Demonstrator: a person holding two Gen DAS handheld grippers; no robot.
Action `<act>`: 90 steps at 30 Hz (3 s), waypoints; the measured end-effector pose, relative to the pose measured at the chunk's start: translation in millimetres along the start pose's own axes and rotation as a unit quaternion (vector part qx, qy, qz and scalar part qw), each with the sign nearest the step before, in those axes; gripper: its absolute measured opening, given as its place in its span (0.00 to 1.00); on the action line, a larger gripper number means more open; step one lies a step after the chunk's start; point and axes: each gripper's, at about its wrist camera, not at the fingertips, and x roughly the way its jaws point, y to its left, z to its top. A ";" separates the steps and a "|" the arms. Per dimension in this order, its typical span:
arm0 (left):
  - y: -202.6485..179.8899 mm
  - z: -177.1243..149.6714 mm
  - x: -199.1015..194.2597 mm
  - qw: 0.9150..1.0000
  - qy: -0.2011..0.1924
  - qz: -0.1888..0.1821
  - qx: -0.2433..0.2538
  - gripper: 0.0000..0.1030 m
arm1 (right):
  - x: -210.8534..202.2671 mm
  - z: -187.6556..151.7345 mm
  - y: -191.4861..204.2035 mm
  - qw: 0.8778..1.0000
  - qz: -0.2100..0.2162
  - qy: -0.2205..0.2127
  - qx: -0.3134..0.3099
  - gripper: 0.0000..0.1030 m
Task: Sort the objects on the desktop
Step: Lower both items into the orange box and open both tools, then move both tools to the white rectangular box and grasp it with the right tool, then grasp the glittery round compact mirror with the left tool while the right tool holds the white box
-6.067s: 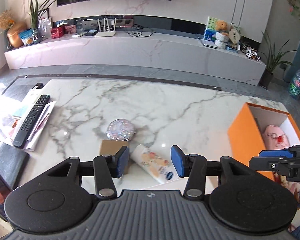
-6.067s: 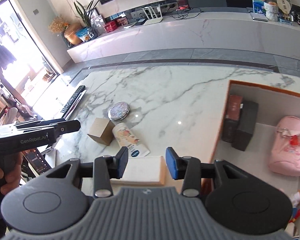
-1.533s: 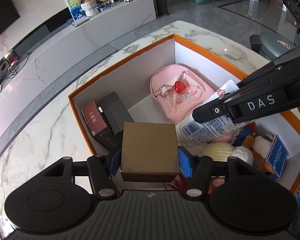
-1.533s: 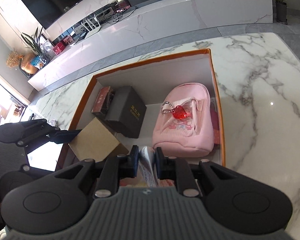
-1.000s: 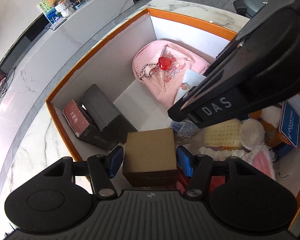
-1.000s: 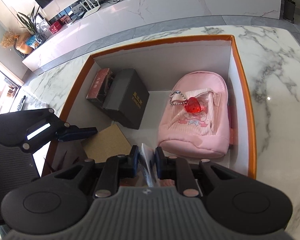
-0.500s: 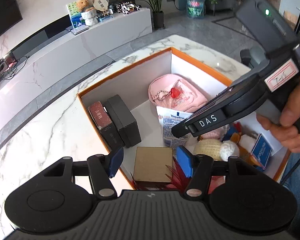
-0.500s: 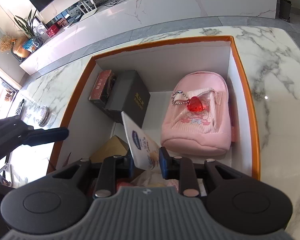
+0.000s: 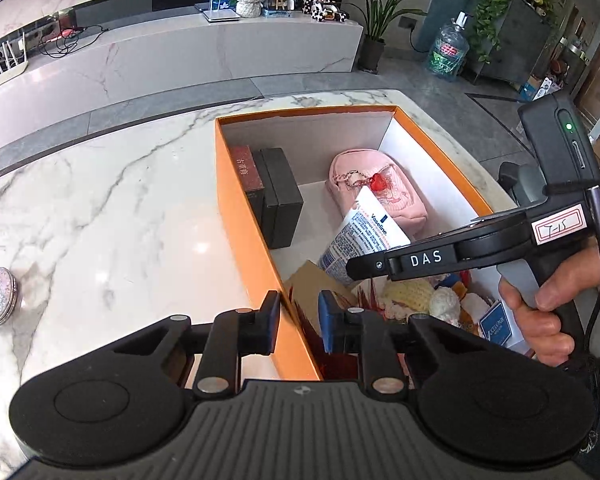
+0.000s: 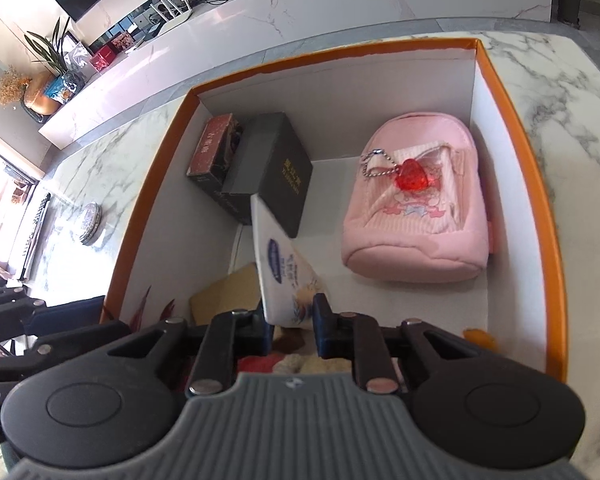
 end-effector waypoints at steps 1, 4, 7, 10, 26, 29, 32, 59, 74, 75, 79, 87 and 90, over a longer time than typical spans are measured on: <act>-0.1 -1.1 0.7 1.000 -0.001 0.000 0.000 0.23 | 0.3 -0.8 2.5 1.000 -0.003 0.000 -0.002 0.19; 0.1 -3.8 1.9 1.000 -0.002 0.000 0.000 0.23 | 0.9 -2.0 7.3 1.000 -0.011 -0.001 -0.011 0.20; 1.8 -5.6 0.6 1.000 -0.006 -0.004 -0.005 0.23 | 1.0 -1.7 8.2 1.000 -0.014 -0.001 -0.016 0.20; 2.9 -7.1 -5.1 1.000 -0.015 -0.007 -0.010 0.23 | -1.3 -2.8 10.6 0.999 -0.020 -0.006 -0.027 0.23; 71.2 -45.6 -75.7 0.993 -0.048 0.080 -0.067 0.29 | -67.1 -13.6 53.3 0.990 -0.029 -0.111 -0.078 0.40; 91.4 -59.6 -89.5 0.991 -0.045 0.101 -0.079 0.30 | -70.4 -15.8 83.5 0.987 0.000 -0.111 -0.120 0.46; 110.5 -72.7 -102.4 0.989 -0.040 0.117 -0.085 0.30 | -63.8 -19.3 119.0 0.979 0.022 -0.095 -0.181 0.52; 197.3 -124.5 -96.3 0.988 -0.018 0.113 -0.103 0.36 | 112.8 -88.7 284.9 0.764 -0.014 0.139 -0.630 0.72; 234.7 -118.5 -78.1 0.984 -0.003 0.136 -0.112 0.36 | 138.8 -48.0 280.7 0.794 -0.013 0.153 -0.588 0.35; 238.8 -114.0 -74.4 0.985 -0.004 0.135 -0.112 0.36 | 138.2 -42.5 278.5 0.803 -0.016 0.156 -0.576 0.31; 260.5 -90.7 -56.3 0.981 -0.017 0.144 -0.129 0.52 | 133.9 -7.1 265.4 0.855 -0.021 0.159 -0.493 0.30; 278.4 -53.7 -9.1 0.976 -0.051 0.186 -0.103 0.76 | 142.9 37.8 248.5 0.899 -0.033 0.151 -0.410 0.30; 276.4 -48.5 4.8 0.978 -0.060 0.184 -0.080 0.77 | 149.0 46.2 241.4 0.909 -0.026 0.153 -0.387 0.30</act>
